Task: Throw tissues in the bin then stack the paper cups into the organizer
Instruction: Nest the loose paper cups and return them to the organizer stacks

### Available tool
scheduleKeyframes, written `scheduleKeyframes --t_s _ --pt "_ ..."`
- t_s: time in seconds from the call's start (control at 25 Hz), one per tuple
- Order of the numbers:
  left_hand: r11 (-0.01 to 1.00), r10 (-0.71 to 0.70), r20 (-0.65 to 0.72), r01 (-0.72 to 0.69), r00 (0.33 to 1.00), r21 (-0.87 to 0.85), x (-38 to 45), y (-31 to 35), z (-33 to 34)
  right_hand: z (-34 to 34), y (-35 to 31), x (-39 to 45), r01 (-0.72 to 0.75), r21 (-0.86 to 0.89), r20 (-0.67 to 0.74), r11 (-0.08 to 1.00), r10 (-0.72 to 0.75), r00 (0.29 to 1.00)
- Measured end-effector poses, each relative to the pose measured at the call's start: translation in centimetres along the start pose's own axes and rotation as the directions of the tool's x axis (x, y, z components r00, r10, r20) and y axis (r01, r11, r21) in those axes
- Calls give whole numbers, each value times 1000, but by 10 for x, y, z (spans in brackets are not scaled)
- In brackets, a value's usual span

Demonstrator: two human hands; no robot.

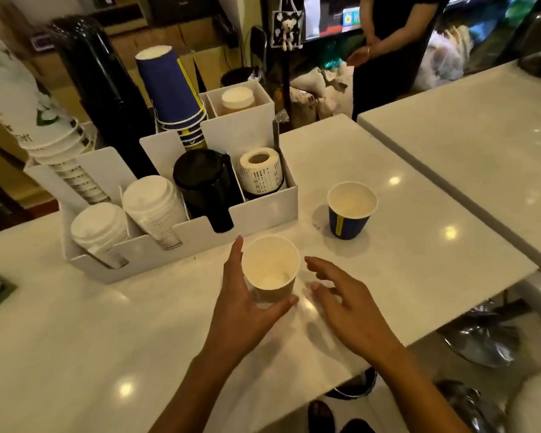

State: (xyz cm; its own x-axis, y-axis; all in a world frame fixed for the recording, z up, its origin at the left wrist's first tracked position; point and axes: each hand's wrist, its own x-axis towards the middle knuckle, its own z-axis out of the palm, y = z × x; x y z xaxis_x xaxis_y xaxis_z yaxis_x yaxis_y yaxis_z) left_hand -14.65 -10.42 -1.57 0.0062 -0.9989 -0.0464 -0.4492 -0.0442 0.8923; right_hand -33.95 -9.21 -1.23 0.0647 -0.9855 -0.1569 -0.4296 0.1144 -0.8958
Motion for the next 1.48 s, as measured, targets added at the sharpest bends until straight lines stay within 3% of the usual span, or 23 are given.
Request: scheduleKeyframes --t_s 0.2,0.4,0.48,0.56,0.64,0.72,0.88,1.08,1.28,1.48 --pt "999 -40 -95 36 995 -34 1 4 10 4 0 21 59 41 140 997 -64 988" --pt "994 -49 -157 33 986 -107 -2 2 -10 6 2 36 -142 230 131 963 114 985" --pt "975 -98 -198 54 975 -216 -8 -2 -16 5 -1 39 -278 369 204 887 214 955" --pt "950 -157 -235 82 959 -301 -17 -4 -18 6 -8 37 -426 522 323 739 291 900" --pt "926 -207 -253 106 945 -363 -25 -6 -16 12 -12 32 -529 554 425 644 327 844" --pt "910 -209 -262 89 942 -404 -32 -7 -11 19 -12 28 -564 542 485 623 317 815" --pt "916 -181 -242 73 953 -395 -38 -2 -9 22 -13 22 -538 572 490 619 269 829" --pt "942 -189 -142 139 972 -304 -44 -10 -20 10 -6 23 -382 577 337 722 215 916" --pt "951 -201 -25 189 979 -243 -50 -12 -23 4 -7 19 -257 558 237 789 145 961" --pt "966 -164 -62 148 985 -210 -49 -12 -24 5 -15 21 -319 698 284 642 160 945"
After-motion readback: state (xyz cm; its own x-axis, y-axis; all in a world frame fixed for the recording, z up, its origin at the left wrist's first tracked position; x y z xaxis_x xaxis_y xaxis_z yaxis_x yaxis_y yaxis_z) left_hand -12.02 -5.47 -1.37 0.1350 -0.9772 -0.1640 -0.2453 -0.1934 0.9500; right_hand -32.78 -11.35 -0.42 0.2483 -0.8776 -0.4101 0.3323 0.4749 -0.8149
